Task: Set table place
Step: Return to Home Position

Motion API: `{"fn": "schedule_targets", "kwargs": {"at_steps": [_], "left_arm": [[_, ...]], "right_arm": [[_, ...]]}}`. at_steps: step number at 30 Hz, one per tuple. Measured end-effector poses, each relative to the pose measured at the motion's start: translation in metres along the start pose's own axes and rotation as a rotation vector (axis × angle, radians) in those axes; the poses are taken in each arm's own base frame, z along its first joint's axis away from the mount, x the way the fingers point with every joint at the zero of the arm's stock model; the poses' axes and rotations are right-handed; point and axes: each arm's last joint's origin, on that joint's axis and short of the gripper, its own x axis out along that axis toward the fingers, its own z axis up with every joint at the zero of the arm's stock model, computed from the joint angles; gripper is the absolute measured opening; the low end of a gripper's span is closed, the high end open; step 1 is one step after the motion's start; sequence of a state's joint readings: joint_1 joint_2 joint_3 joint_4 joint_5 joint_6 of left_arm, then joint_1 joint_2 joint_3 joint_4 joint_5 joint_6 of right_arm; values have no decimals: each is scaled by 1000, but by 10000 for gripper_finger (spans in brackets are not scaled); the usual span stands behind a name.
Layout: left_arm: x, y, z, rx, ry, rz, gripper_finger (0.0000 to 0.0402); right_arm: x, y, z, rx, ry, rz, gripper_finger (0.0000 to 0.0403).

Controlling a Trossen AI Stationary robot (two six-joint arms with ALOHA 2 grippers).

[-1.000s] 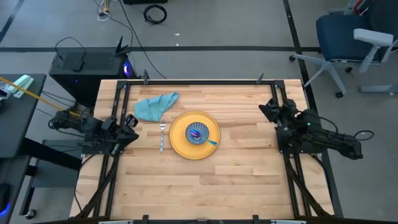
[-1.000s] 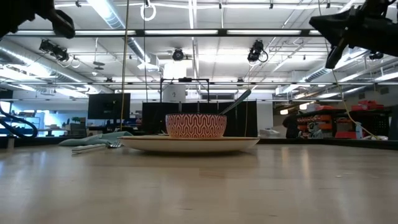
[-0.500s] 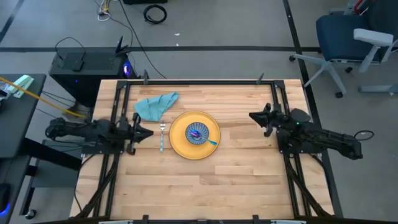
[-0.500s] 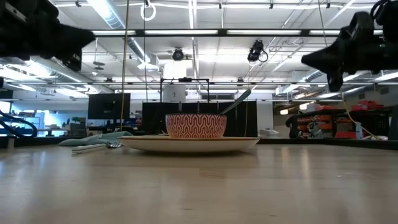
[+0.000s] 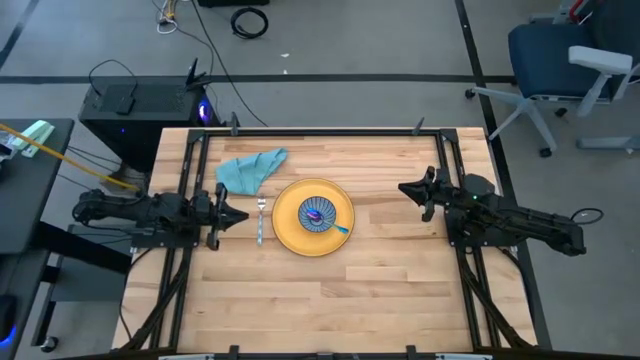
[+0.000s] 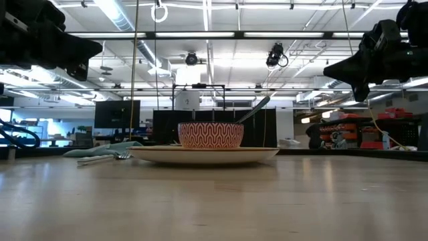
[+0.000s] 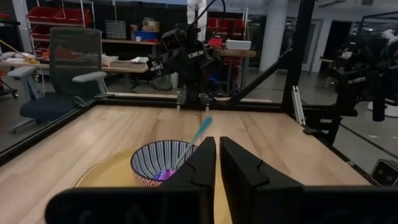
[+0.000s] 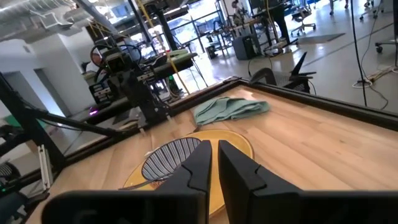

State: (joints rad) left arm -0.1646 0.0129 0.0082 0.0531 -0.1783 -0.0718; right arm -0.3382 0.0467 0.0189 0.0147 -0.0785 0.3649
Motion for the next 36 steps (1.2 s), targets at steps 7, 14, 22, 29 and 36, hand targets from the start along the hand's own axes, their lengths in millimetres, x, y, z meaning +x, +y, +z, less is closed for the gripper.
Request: {"fn": "schedule_targets", "kwargs": {"at_steps": [7, 14, 22, 29, 36], "left_arm": [[0, 0, 0, -3, -4, 0, 39], [0, 0, 0, -4, -4, 0, 36], [0, 0, 0, -4, -5, 0, 28], [0, 0, 0, -4, -5, 0, 37], [0, 0, 0, -4, -5, 1, 40]], "right_arm": [[0, 0, 0, 1, 0, 0, 34], [0, 0, 0, 1, 0, 0, 34], [0, 0, 0, 1, 0, 0, 34], [0, 0, 0, 1, 0, 0, 34], [0, 0, 0, 1, 0, 0, 34]]}}
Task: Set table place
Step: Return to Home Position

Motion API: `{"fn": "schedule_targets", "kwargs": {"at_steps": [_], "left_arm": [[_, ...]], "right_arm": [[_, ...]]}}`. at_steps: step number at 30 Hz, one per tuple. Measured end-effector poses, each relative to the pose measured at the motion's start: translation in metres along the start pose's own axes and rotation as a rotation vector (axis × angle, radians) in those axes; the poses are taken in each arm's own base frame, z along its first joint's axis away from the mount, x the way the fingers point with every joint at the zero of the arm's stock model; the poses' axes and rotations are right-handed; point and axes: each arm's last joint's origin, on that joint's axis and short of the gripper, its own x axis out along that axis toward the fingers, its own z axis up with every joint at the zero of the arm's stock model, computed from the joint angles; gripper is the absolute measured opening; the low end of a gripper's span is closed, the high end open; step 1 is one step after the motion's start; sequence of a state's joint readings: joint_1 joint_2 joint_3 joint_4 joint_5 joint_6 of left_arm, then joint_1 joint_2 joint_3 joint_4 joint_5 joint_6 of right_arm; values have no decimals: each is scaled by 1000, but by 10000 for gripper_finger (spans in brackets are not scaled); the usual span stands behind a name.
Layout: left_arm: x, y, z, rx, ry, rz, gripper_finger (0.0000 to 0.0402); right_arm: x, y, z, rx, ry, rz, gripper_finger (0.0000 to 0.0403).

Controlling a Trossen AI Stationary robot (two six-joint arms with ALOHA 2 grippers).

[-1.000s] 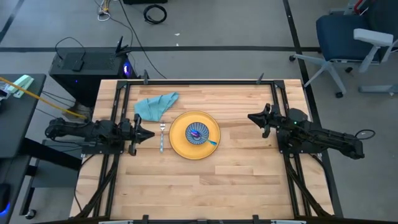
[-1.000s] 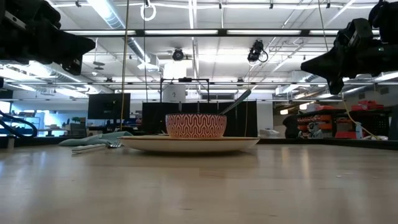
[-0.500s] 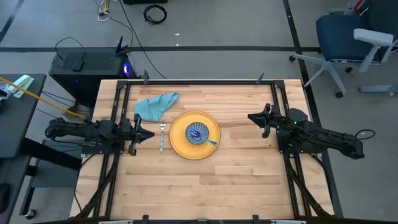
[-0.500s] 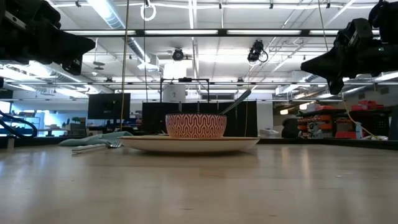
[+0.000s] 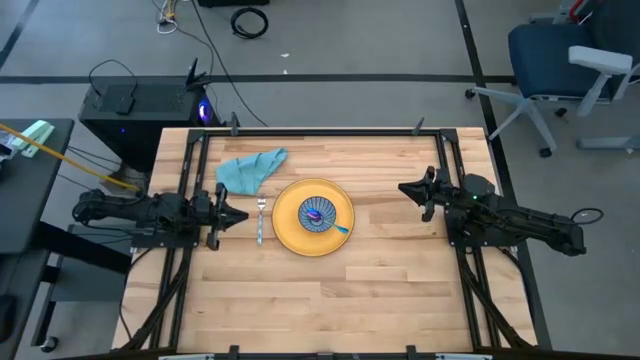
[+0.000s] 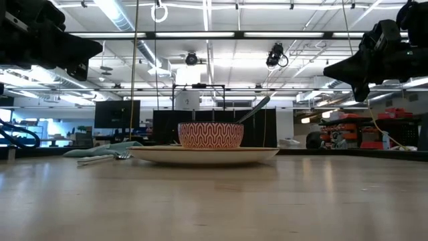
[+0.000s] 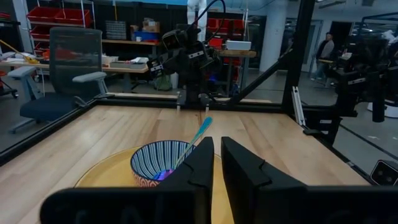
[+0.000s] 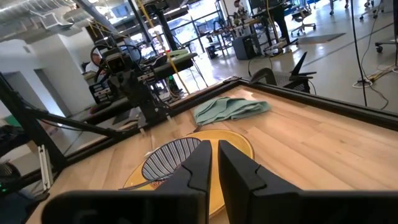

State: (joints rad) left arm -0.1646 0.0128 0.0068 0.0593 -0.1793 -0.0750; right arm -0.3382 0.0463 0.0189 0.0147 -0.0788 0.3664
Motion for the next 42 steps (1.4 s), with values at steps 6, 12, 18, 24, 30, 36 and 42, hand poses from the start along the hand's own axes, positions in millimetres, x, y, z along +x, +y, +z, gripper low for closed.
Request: {"fn": "schedule_targets", "kwargs": {"at_steps": [6, 12, 18, 24, 30, 36, 42], "left_arm": [[0, 0, 0, 0, 0, 0, 32], [0, 0, 0, 0, 0, 0, 28], [0, 0, 0, 0, 0, 0, 37], [0, 0, 0, 0, 0, 0, 40], [0, 0, 0, 0, 0, 0, 33], [0, 0, 0, 0, 0, 0, 28], [0, 0, 0, 0, 0, 0, 35]], "right_arm": [[0, 0, 0, 0, 0, 0, 34], [0, 0, 0, 0, 0, 0, 34], [0, 0, 0, 0, 0, 0, 34], [0, 0, 0, 0, 0, 0, 34], [0, 0, 0, 0, 0, 0, 34], [0, 0, 0, 0, 0, 0, 34], [0, 0, 0, 0, 0, 0, 34]]}}
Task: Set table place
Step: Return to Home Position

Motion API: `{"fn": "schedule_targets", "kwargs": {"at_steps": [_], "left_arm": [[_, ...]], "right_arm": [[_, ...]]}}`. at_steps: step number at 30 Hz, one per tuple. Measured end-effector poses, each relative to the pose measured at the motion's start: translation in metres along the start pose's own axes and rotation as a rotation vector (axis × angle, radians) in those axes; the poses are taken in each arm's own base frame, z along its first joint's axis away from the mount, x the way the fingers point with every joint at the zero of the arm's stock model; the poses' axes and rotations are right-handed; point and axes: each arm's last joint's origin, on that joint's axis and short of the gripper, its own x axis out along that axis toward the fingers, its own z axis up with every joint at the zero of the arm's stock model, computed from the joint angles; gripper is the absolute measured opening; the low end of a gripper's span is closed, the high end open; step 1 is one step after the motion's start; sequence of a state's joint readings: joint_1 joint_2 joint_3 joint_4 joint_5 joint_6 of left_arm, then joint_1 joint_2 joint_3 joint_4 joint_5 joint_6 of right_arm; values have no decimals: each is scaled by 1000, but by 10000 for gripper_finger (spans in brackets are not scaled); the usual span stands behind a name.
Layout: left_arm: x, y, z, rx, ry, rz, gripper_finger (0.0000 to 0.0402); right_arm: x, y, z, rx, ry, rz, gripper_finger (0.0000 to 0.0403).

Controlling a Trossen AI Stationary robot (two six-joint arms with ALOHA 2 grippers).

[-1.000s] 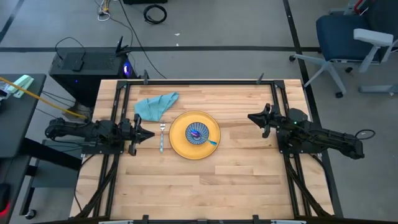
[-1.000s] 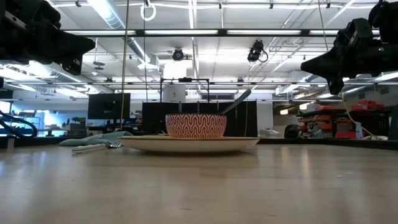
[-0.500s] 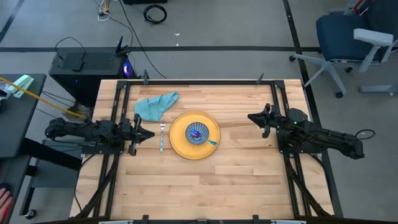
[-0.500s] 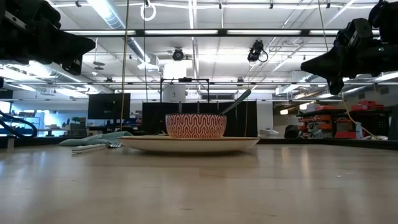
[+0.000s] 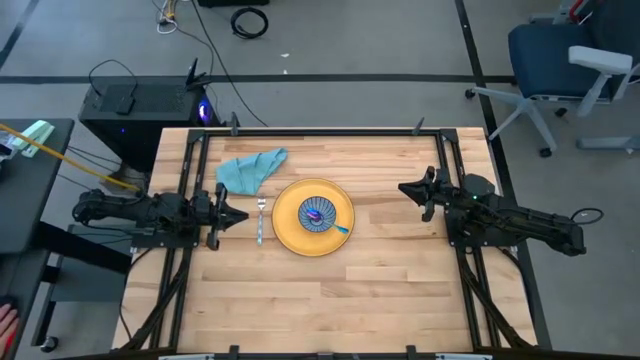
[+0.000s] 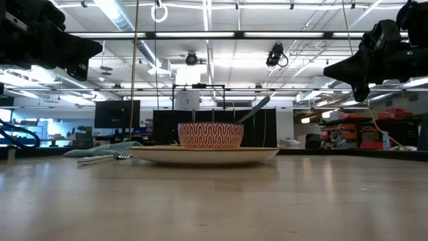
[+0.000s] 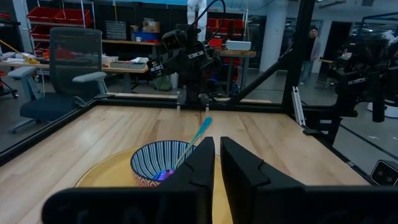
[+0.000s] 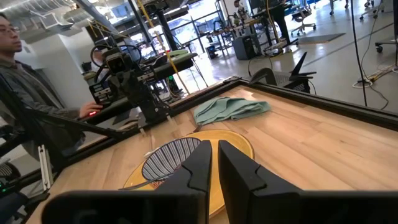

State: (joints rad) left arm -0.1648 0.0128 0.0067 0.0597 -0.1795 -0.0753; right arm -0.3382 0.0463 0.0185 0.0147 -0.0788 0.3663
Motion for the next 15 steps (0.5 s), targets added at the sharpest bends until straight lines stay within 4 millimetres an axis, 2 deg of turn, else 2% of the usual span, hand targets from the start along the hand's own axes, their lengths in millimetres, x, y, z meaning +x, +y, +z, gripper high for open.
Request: {"fn": "schedule_targets", "kwargs": {"at_steps": [15], "left_arm": [[0, 0, 0, 0, 0, -1, 32]], "right_arm": [[0, 0, 0, 0, 0, 0, 34]]}}
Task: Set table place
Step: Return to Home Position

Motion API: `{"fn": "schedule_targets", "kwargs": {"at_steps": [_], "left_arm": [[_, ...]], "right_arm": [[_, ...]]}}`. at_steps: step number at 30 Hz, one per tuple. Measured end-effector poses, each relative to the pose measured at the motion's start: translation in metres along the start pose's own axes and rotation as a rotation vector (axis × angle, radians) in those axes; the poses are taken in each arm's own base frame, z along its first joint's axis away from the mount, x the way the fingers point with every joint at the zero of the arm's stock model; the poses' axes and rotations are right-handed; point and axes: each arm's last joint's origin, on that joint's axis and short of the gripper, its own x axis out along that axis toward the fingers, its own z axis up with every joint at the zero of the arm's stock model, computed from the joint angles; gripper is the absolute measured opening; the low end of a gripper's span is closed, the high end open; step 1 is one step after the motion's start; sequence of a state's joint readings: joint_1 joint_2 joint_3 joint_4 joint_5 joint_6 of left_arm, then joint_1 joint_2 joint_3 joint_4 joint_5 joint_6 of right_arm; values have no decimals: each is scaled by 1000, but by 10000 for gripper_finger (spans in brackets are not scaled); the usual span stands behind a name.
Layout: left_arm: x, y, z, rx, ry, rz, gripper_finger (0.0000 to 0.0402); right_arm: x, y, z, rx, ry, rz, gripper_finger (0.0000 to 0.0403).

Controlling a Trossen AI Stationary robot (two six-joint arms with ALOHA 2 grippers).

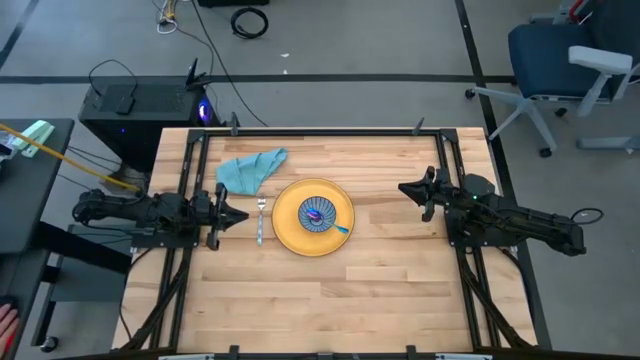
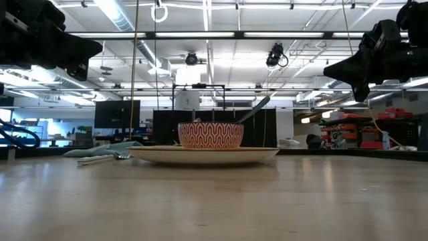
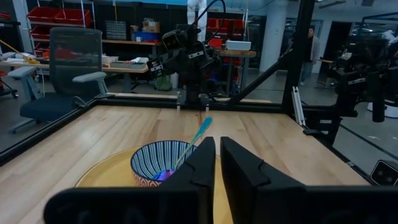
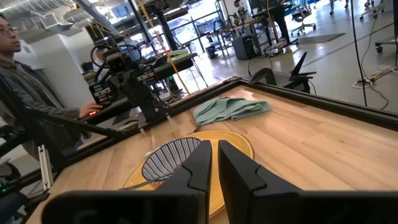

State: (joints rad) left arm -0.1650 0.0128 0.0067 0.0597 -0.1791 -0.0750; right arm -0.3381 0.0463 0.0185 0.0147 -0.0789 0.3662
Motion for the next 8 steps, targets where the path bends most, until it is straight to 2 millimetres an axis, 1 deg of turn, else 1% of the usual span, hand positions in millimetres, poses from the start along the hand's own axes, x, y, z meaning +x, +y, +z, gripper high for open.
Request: {"fn": "schedule_targets", "kwargs": {"at_steps": [8], "left_arm": [[0, 0, 0, 0, 0, 0, 30]], "right_arm": [[0, 0, 0, 0, 0, 0, 34]]}}
